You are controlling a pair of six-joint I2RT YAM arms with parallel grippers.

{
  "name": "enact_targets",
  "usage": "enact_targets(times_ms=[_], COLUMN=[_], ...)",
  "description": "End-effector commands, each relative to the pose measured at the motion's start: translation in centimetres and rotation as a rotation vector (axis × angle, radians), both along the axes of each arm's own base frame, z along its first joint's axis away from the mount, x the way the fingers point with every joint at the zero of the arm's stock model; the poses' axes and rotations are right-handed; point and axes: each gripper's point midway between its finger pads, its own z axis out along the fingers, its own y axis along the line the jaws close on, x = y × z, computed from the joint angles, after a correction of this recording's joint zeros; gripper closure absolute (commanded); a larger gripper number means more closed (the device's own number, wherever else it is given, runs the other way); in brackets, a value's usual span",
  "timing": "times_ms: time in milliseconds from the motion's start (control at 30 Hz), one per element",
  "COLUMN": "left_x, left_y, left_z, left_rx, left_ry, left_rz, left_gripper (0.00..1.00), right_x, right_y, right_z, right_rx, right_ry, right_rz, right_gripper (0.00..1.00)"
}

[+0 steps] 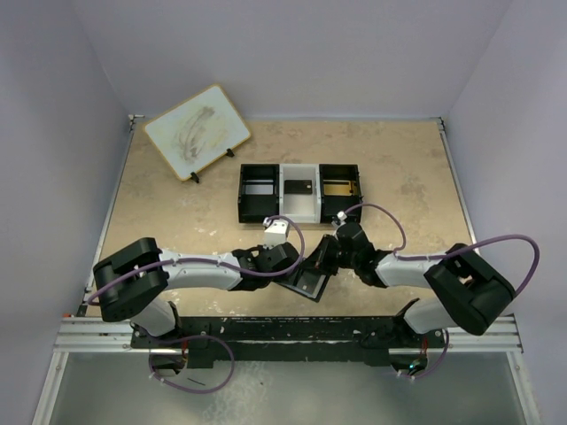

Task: Take the credit cards out of the card holder
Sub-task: Remove the credit card from the card holder.

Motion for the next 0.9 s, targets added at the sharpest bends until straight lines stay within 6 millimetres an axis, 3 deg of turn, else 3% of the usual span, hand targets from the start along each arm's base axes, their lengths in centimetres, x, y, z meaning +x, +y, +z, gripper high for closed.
enact_targets(times_ms=[0,433,867], left_x=[-0.1,-0.03,-0.03], left_y=[0.87,0.87,0.73], left_z=[-0.55,-0.55,-0.32], left_rx=[0.032,0.03,0.021], left_ry=[0.003,0.001,0.0], left_rz=[0.022,0.029,0.028], left_gripper=[0.99,1.0,1.0], right_x=[-0.12,-0.94,-0.25], right_y=[0.82,0.81,1.22], right_z=[0.85,1.5,1.46], right_rx=[0.059,0.099,0.102], right_ry=[-0.013,-0.037,-0.038], right_rz=[0.022,0.053,0.04], right_gripper=[0.91,0.86,0.99])
